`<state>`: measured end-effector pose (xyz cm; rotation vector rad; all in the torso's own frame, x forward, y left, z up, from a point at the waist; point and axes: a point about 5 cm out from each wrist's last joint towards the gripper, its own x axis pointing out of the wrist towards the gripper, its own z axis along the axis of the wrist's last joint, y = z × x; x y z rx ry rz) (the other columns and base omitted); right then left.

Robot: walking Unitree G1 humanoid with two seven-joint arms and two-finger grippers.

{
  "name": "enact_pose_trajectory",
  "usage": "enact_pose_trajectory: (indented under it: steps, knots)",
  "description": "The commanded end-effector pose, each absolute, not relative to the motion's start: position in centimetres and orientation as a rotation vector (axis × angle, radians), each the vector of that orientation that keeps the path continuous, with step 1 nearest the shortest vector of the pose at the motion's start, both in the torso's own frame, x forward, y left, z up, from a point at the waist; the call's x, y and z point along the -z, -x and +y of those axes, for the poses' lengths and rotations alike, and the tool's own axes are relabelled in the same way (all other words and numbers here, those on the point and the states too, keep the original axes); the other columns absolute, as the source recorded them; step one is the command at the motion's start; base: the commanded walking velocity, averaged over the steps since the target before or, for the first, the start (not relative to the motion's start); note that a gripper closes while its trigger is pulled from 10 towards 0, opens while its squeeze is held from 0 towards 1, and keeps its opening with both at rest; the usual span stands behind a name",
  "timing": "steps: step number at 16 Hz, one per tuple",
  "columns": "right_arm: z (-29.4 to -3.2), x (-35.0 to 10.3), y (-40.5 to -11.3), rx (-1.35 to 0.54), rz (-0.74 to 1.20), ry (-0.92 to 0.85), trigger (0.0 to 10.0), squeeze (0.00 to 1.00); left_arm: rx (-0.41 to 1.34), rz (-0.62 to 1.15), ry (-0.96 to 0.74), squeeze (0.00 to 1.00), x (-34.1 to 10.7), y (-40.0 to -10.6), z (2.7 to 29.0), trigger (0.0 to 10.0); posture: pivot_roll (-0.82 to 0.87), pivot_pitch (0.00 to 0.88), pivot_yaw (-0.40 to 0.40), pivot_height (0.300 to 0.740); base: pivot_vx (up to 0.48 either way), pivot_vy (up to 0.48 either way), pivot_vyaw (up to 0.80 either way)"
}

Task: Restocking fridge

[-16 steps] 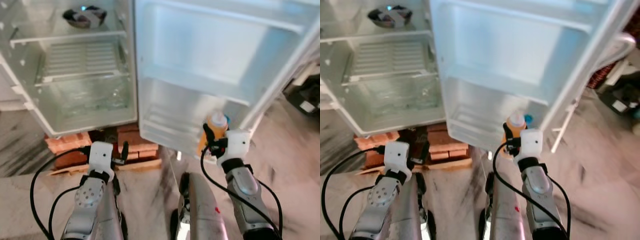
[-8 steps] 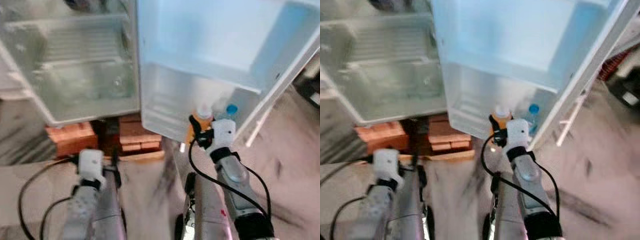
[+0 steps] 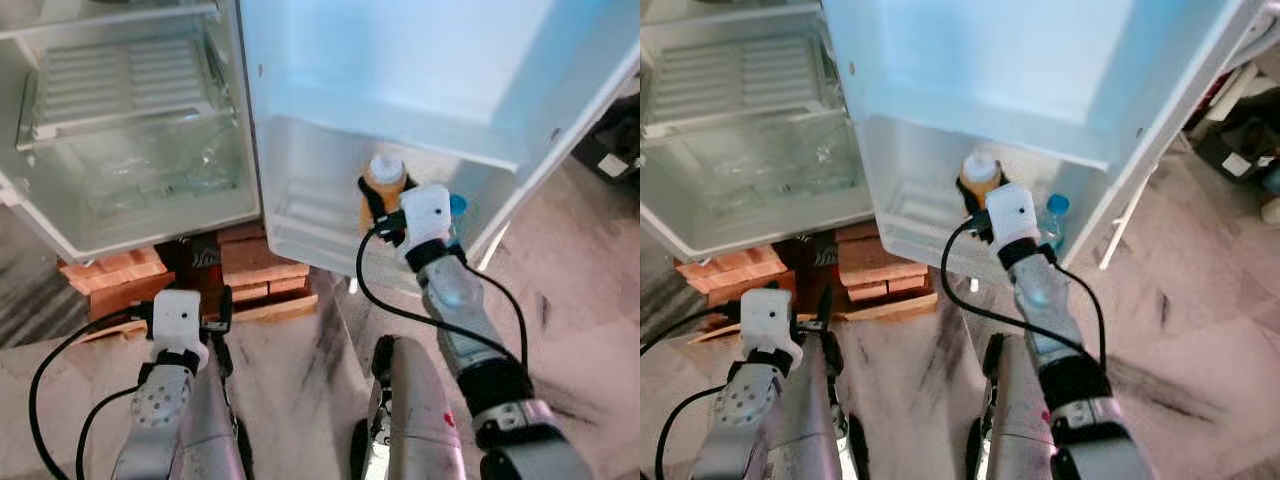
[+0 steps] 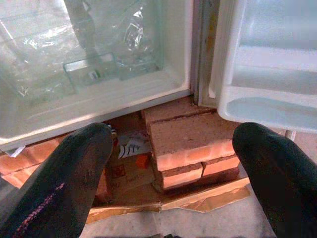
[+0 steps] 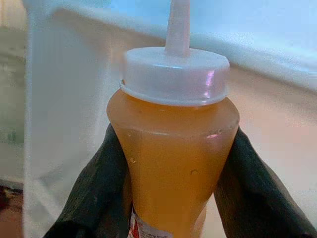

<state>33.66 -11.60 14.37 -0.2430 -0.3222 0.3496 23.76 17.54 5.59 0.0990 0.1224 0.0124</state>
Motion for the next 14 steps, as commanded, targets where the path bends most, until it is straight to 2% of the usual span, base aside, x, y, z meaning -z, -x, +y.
enact_pose_trajectory:
  steps: [1,4,7,9,11,14]
  knots:
    - [-11.7,-13.9,-33.8,-0.355,-0.318,0.284,10.0,0.0,-0.005,0.133,-0.099,0.0,-5.5,-23.5,17.5,10.0,0.1,0.185,-0.059,0.485,0.0,0.0,0.0]
    - [-12.0,-11.0,-34.2,-0.344,-0.213,0.38,10.0,0.0,0.008,0.138,-0.097,0.0,-5.6,-23.7,17.2,10.0,0.1,0.183,-0.049,0.485,0.0,0.0,0.0]
    - [-12.0,-8.3,-33.9,-0.303,-0.081,0.387,10.0,0.0,0.048,0.133,-0.11,0.0,-5.7,-23.9,16.5,10.0,0.12,0.183,-0.047,0.485,0.0,0.0,0.0]
    - [-12.2,-7.5,-33.8,-0.255,-0.031,0.325,10.0,0.0,0.044,0.132,-0.114,0.0,-5.7,-23.6,16.7,10.0,0.13,0.183,-0.052,0.485,0.0,0.0,0.0]
    - [-12.2,-7.5,-33.7,-0.246,-0.062,0.379,10.0,0.0,0.039,0.132,-0.118,0.0,-5.7,-23.4,16.7,10.0,0.13,0.184,-0.056,0.485,0.0,0.0,0.0]
    - [-10.5,-10.1,-34.0,-0.321,-0.283,0.52,10.0,0.0,0.038,0.128,-0.12,0.0,-5.9,-23.2,16.9,10.0,0.13,0.194,-0.054,0.485,0.0,0.0,0.0]
